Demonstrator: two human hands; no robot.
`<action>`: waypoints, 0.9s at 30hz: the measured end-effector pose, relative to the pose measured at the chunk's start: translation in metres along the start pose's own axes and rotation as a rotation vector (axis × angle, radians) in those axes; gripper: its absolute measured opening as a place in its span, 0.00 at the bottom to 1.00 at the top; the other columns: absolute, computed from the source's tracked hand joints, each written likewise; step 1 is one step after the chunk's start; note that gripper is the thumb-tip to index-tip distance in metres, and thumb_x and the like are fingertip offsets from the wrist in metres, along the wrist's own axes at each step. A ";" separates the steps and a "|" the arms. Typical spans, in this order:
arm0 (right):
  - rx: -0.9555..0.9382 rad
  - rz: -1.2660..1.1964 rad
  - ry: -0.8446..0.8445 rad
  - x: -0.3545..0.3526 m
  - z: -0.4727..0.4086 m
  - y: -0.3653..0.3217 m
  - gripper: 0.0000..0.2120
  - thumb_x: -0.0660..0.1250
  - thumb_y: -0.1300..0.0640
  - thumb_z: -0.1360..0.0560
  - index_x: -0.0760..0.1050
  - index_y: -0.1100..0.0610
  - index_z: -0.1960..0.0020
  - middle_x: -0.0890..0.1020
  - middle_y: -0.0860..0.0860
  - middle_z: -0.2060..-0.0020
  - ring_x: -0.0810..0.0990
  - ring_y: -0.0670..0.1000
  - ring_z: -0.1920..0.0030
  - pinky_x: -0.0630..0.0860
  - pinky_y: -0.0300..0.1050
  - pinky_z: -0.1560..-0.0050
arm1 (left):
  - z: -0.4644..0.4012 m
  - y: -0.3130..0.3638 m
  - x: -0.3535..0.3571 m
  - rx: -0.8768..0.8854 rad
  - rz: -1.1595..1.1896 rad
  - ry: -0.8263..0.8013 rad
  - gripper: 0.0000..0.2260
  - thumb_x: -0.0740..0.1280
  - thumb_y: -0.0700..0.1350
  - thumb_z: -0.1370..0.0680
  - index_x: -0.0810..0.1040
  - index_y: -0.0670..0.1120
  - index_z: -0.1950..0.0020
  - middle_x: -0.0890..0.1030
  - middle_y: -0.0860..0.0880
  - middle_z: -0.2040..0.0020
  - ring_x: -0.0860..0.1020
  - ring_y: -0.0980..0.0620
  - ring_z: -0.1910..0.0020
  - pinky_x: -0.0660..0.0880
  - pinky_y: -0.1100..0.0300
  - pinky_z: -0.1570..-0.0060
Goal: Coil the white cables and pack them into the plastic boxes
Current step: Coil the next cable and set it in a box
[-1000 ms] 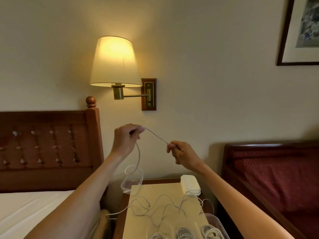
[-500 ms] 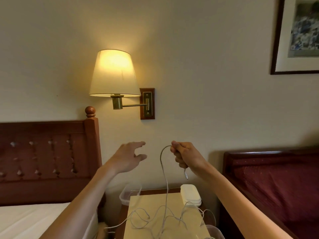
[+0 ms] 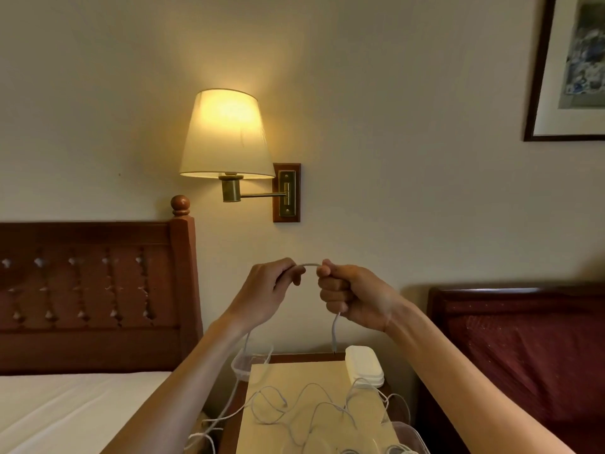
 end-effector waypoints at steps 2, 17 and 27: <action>-0.067 -0.117 0.032 -0.001 0.001 -0.009 0.17 0.50 0.55 0.16 0.70 0.56 0.60 0.60 0.46 0.73 0.58 0.44 0.75 0.58 0.36 0.77 | 0.008 -0.016 0.001 -0.099 0.076 0.029 0.14 0.59 0.49 0.17 0.77 0.48 0.60 0.71 0.55 0.70 0.69 0.57 0.71 0.63 0.65 0.68; -0.267 0.487 0.259 -0.003 -0.001 -0.023 0.17 0.55 0.55 0.17 0.77 0.66 0.48 0.84 0.60 0.59 0.84 0.57 0.58 0.82 0.46 0.56 | 0.047 0.035 0.019 -0.107 -0.112 -0.630 0.22 0.58 0.57 0.18 0.72 0.45 0.65 0.71 0.50 0.71 0.68 0.55 0.73 0.64 0.59 0.67; -0.195 0.467 0.097 0.016 0.006 0.002 0.20 0.50 0.54 0.15 0.76 0.63 0.51 0.71 0.53 0.74 0.70 0.50 0.74 0.71 0.41 0.68 | -0.004 0.036 -0.019 0.129 -0.144 0.049 0.19 0.55 0.60 0.19 0.75 0.52 0.62 0.74 0.54 0.72 0.74 0.53 0.72 0.70 0.58 0.69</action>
Point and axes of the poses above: each hand's wrist, its own z-axis away from the middle knuckle, its own x-axis out of the palm, y = z × x, the point moved 1 cm from there along -z, towards the middle knuckle
